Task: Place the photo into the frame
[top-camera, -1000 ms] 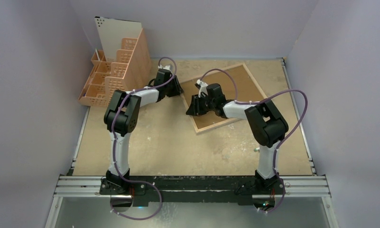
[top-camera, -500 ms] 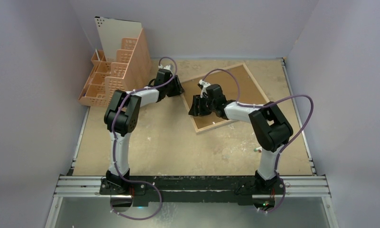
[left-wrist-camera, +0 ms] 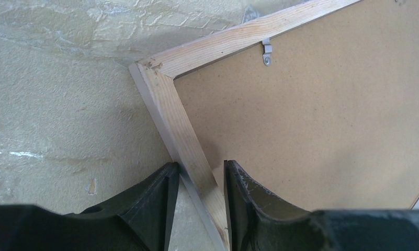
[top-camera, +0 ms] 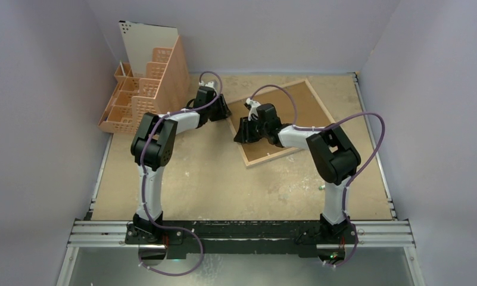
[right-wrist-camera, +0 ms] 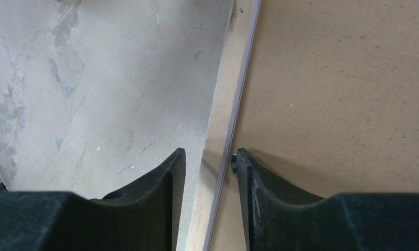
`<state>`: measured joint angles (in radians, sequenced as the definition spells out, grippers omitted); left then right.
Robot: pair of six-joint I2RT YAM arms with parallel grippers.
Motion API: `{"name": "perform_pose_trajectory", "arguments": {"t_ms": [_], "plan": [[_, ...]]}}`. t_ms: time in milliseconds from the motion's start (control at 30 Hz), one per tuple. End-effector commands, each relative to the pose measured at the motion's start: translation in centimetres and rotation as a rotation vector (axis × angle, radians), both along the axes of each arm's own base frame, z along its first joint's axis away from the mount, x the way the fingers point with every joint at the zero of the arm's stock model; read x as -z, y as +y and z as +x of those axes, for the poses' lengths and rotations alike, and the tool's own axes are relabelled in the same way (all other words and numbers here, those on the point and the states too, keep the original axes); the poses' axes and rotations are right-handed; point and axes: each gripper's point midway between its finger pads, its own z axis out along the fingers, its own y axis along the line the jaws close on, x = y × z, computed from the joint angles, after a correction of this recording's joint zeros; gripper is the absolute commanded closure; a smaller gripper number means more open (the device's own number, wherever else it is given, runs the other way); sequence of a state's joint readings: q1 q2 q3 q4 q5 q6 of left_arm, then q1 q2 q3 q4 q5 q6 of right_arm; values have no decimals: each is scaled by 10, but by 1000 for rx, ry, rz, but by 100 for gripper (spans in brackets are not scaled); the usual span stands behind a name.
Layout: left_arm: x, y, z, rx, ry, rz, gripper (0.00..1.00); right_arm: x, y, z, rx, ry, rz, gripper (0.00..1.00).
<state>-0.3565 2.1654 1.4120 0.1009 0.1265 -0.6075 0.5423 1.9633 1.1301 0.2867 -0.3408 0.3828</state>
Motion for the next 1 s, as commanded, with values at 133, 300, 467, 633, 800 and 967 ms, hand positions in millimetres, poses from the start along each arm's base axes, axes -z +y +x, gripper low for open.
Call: {"name": "perform_pose_trajectory", "arguments": {"t_ms": [133,300,467,633,800,967], "plan": [[66,21,-25,-13,155,121,60,30,-10,-31,-79,102,-62,57],[66,22,-25,-17,157,123,60,30,-13,-30,-72,100,-84,57],[67,23,-22,-24,154,129,60,36,-12,-38,-103,132,-82,58],[68,22,-19,-26,153,128,60,54,-16,-56,-143,204,-99,58],[76,24,-24,-29,189,142,60,75,-25,-73,-154,274,-133,58],[80,26,-23,-39,201,153,61,80,-27,-87,-171,300,-134,58]]}}
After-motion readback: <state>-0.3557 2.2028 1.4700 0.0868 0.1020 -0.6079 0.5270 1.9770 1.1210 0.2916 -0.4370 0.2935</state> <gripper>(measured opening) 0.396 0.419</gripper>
